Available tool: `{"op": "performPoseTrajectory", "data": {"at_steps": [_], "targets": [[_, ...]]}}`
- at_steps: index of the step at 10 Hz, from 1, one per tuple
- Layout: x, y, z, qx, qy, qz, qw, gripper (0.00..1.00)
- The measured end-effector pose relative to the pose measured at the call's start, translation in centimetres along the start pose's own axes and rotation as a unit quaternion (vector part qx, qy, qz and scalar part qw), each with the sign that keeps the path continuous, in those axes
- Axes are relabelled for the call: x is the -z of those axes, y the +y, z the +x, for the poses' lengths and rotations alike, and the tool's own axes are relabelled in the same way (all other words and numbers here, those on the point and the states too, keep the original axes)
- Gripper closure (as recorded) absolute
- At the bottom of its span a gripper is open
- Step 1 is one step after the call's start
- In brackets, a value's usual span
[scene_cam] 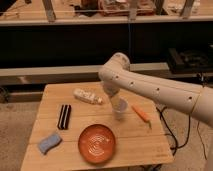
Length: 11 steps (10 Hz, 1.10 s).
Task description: Move the arm in a circular motion
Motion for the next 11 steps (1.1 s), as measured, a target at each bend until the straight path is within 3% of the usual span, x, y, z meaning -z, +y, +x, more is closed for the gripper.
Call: {"op": "performPoseTrajectory", "data": {"at_steps": [3,5,8,11], "targets": [[-0.7,-1.5,3.3,-0.037,-0.02,0.011,0.9991,0.2],[-0.9,-1.0,7.9,-0.084,-0.026,0.017,0.996,0.2],[0.2,2.9,12.2,-0.147,-0.022,0.015,0.9887,0.2],[2.1,7.9,11.2,-0.172,-0.008,-0.003,0.9851,0.2]]}}
